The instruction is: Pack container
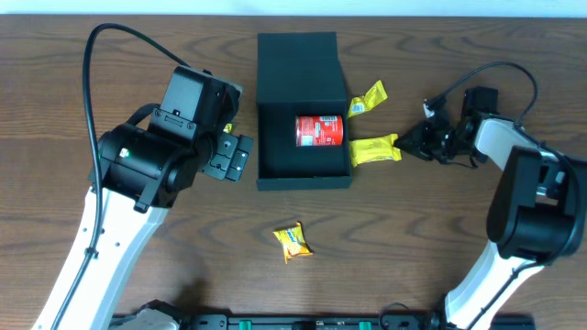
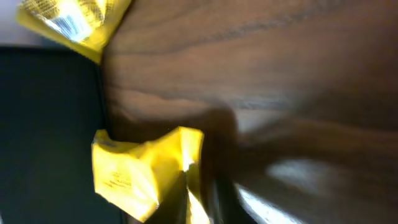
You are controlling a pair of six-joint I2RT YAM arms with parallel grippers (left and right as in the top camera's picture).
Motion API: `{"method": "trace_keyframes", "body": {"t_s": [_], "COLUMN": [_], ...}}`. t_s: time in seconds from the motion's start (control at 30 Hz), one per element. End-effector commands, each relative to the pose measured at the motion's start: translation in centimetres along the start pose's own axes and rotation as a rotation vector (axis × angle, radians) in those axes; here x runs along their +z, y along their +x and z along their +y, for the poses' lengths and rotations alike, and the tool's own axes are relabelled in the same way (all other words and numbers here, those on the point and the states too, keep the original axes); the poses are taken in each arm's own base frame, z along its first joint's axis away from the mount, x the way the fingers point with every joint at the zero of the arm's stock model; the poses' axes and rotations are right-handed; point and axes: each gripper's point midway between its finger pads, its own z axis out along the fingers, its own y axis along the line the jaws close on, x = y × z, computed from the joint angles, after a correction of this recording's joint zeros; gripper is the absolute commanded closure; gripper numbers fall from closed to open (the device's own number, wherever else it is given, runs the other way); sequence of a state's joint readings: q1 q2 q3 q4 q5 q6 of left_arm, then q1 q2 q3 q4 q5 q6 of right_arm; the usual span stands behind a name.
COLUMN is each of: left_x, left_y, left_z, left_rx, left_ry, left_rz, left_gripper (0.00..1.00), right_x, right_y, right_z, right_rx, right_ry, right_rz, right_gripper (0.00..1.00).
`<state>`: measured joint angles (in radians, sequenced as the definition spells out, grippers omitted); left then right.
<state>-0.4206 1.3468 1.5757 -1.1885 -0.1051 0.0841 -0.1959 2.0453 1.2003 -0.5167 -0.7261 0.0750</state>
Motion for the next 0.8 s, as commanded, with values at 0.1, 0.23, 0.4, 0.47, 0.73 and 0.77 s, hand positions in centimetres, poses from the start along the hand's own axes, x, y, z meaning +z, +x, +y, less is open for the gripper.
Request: {"method": "trace_keyframes", "body": {"t_s": [0.1,0.23,0.4,0.47,0.73,0.77], "left_x": [-0.1,-0.1,-0.1,-0.1,-0.1,-0.1], "left_y": [-0.3,-0.3,-0.3,-0.2,-0.3,-0.3], "left_z": [0.3,0.3,0.3,0.3,0.3,0.3], "left_rx": [0.011,0.011,0.011,0.011,0.011,0.011], "left_ry": [-0.011,-0.011,-0.012,-0.011,-0.011,-0.011], "left_rz": [-0.004,-0.004,-0.004,-0.003,-0.004,-0.004], "left_gripper": [0.05,0.05,0.05,0.04,0.05,0.04], "right_x": [1.1,1.3,0.7,0.1,-4.1,-4.6], "right_y": [0.6,0.7,0.0,-0.6,-3.3,-3.4], "right_z": [1.4,2.1,3.5,4.1,8.1,8.6], "right_rx": [0.005,-0.002,-0.008,-0.027,-0.128,-0.137], "right_ry": [-0.055,-0.081,-0.137,-0.139,-0.151,-0.151], "right_rz": [0.027,0.034,0.022,0.003,-0.113,-0.124], "right_gripper": [0.98,0.99,0.98,0.98,0.98,0.98]}}
